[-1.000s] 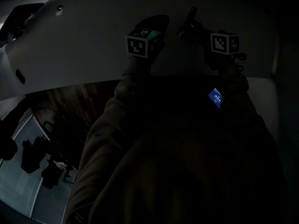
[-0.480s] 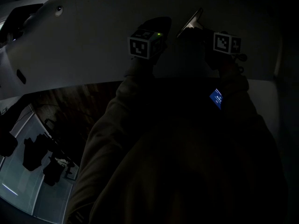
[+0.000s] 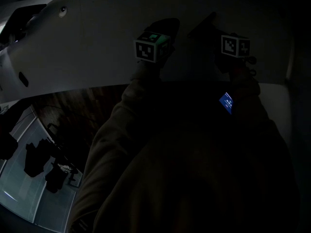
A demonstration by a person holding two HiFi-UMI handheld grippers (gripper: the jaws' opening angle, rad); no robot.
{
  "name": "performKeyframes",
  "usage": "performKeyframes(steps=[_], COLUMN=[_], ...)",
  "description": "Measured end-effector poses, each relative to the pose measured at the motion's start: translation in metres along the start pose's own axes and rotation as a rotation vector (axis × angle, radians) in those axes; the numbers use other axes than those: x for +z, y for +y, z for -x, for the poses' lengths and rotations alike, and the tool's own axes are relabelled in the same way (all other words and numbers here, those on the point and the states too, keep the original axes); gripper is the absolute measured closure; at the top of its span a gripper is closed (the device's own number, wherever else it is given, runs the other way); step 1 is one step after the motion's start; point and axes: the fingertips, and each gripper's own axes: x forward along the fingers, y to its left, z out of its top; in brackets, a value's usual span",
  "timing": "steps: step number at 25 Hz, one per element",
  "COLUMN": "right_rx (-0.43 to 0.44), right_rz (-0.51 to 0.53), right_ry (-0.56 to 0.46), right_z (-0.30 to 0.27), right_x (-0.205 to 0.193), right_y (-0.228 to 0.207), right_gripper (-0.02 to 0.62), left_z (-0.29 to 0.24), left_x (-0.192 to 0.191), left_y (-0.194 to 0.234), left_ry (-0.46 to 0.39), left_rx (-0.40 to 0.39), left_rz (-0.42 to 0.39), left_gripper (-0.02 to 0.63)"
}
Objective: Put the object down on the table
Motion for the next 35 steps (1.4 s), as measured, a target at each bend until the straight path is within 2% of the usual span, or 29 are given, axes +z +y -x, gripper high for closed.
performKeyframes(steps=[5,10,20,21,23,24,30,35], right_rx=[-0.128,-0.185,-0.19,-0.183,-0.146,-0.119,-0.066,-0.073], right_rz=[0.028,0.026,0.034,0.033,0.018,0.01,0.086,0.152], right_ry=[0.037,0.046,0.022,0.015,-0.003,-0.009,-0.044,-0.067], right_z=[0.013,0.016,0.021,0.022,0.025,0.026,0.026,0.035], right_x=[-0.012,-0.019,-0.014,-0.012,-0.008,-0.005,0.005,0.019], right_y=[-0.016,-0.032,-0.032,-0.031,-0.024,-0.019,0.002,0.014], right_gripper=[0.38,0.379,0.382,0.403,0.562,0.574,0.577,0.577], left_z=[0.009,0.008,0.009,0.009,0.01,0.012,0.022,0.032], left_x=[0.003,0.002,0.003,0.004,0.007,0.007,0.0,0.004], left_y=[-0.004,-0.005,-0.003,-0.003,-0.003,-0.004,-0.006,-0.01], left_ry=[-0.003,-0.004,-0.01,-0.011,-0.009,-0.007,0.004,-0.007], left_rx=[0.001,-0.007,0.0,0.002,0.007,0.008,0.022,0.036], left_rz=[-0.003,-0.013,-0.036,-0.041,-0.052,-0.059,-0.097,-0.106], left_gripper=[0.612,0.611,0.612,0.612,0.612,0.612,0.612,0.612])
